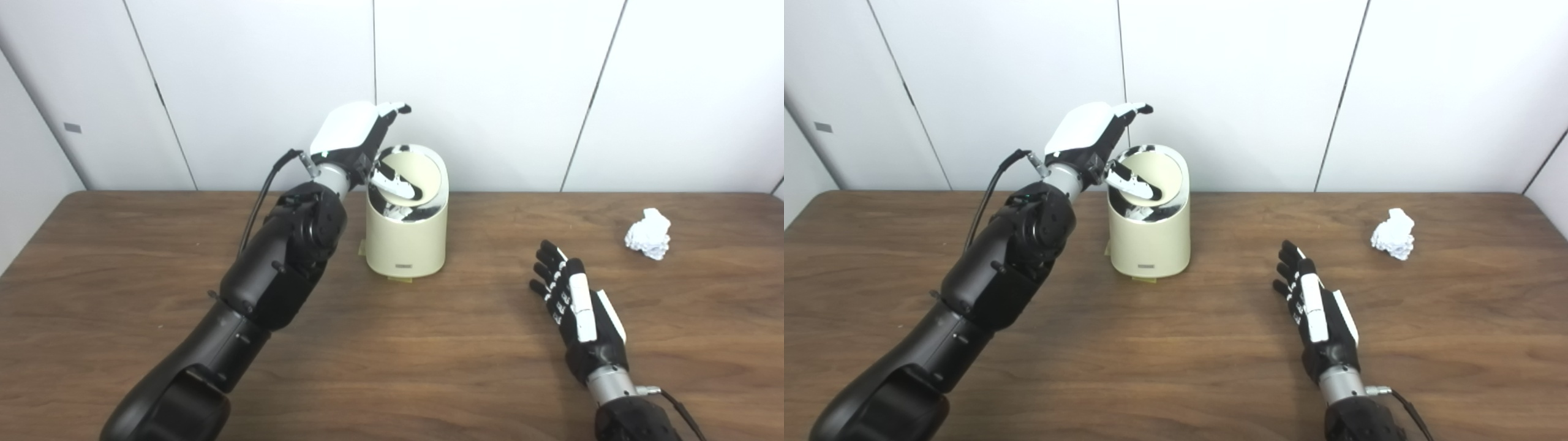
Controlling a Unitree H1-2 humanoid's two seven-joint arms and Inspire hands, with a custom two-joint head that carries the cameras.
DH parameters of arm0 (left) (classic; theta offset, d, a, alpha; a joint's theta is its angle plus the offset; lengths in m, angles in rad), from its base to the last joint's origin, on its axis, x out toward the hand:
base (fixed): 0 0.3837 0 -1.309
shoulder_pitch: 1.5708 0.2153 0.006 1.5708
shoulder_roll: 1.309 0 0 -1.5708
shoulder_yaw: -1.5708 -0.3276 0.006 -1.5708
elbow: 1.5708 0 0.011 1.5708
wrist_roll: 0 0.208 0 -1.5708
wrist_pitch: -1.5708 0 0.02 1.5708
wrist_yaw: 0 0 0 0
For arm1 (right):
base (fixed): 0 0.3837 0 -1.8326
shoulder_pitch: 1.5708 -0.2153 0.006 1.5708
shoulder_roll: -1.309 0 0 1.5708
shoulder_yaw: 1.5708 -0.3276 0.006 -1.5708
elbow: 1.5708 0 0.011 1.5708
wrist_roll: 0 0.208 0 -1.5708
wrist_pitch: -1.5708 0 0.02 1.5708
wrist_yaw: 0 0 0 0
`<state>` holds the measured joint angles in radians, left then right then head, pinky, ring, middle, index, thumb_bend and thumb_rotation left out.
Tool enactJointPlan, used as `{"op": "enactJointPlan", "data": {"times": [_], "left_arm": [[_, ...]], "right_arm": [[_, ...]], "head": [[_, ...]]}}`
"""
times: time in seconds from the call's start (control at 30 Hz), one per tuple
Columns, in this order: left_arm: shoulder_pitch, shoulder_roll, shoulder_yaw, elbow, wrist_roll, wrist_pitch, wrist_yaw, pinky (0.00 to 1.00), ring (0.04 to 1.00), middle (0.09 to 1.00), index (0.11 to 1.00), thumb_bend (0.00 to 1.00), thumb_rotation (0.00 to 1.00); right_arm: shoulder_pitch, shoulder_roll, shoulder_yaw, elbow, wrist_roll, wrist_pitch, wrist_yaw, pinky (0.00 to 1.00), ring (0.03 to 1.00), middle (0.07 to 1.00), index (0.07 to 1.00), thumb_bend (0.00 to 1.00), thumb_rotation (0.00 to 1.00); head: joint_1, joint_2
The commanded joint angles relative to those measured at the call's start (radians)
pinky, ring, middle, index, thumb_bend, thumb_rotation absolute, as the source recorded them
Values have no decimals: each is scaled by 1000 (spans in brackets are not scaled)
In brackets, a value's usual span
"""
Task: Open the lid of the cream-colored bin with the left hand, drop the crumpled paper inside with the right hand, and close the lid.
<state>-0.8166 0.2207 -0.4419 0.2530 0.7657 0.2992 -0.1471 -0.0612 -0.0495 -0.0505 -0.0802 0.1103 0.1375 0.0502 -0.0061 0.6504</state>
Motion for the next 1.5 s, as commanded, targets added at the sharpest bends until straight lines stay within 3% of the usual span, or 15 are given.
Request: {"op": "enactJointPlan", "data": {"times": [0.0, 0.27, 0.43, 0.57, 0.77, 0.87, 0.97, 1.07, 1.1, 1.17, 1.33, 1.47], "left_arm": [[-43, 17, -19, 23, 48, -29, 21, 843, 912, 919, 933, 909, 0], [-51, 46, -80, 49, 148, -72, 22, 894, 915, 933, 949, 936, 0], [-49, 42, -59, 30, 122, -69, -12, 872, 910, 932, 953, 946, 0], [-38, 19, 28, -51, 23, -26, -61, 830, 897, 915, 940, 896, 0], [2, -31, 231, -247, -195, 121, -141, 752, 848, 850, 861, 791, 2], [39, -63, 341, -347, -287, 168, -170, 729, 813, 815, 838, 733, 55], [61, -91, 410, -388, -333, 171, -186, 686, 781, 812, 832, 659, 71], [63, -98, 421, -392, -332, 170, -194, 681, 777, 812, 831, 648, 72], [104, -89, 443, -417, -361, 168, -179, 681, 776, 812, 831, 648, 72], [181, -69, 475, -446, -403, 148, -151, 709, 764, 795, 822, 539, 113], [338, -36, 519, -500, -469, 138, -127, 764, 802, 815, 853, 438, 170], [482, -46, 551, -512, -512, 29, -56, 754, 803, 824, 861, 413, 209]], "right_arm": [[-30, 1, 2, -30, 0, -20, 1, 934, 950, 950, 930, 659, 1000], [-34, 0, 4, -32, 10, -27, 11, 950, 954, 955, 935, 684, 1000], [-38, 4, 5, -32, 16, -29, 14, 959, 956, 955, 936, 661, 1000], [-37, 7, 5, -34, 14, -29, 9, 959, 956, 953, 935, 655, 1000], [-32, 5, 7, -46, 5, -12, 3, 955, 955, 955, 934, 656, 1000], [-26, 4, 5, -64, -6, 6, -5, 935, 945, 948, 934, 655, 1000], [-25, 2, 5, -69, -14, 10, -8, 928, 945, 947, 936, 652, 1000], [-25, 3, 5, -70, -15, 11, -8, 927, 945, 947, 937, 651, 1000], [-26, 8, -3, -71, 1, 26, -10, 927, 945, 947, 937, 651, 1000], [-30, 16, -13, -71, 24, 43, -13, 932, 950, 950, 935, 630, 1000], [-39, 26, -25, -82, 40, 58, -18, 951, 953, 954, 933, 614, 1000], [-48, 29, -32, -102, 54, 64, -21, 946, 944, 949, 927, 610, 932]], "head": [[0, 0], [0, 5], [2, 4], [-6, -1], [-11, -7], [-11, -6], [-12, -7], [-12, -7], [-12, -25], [-16, -30], [-15, -27], [-19, -23]]}}
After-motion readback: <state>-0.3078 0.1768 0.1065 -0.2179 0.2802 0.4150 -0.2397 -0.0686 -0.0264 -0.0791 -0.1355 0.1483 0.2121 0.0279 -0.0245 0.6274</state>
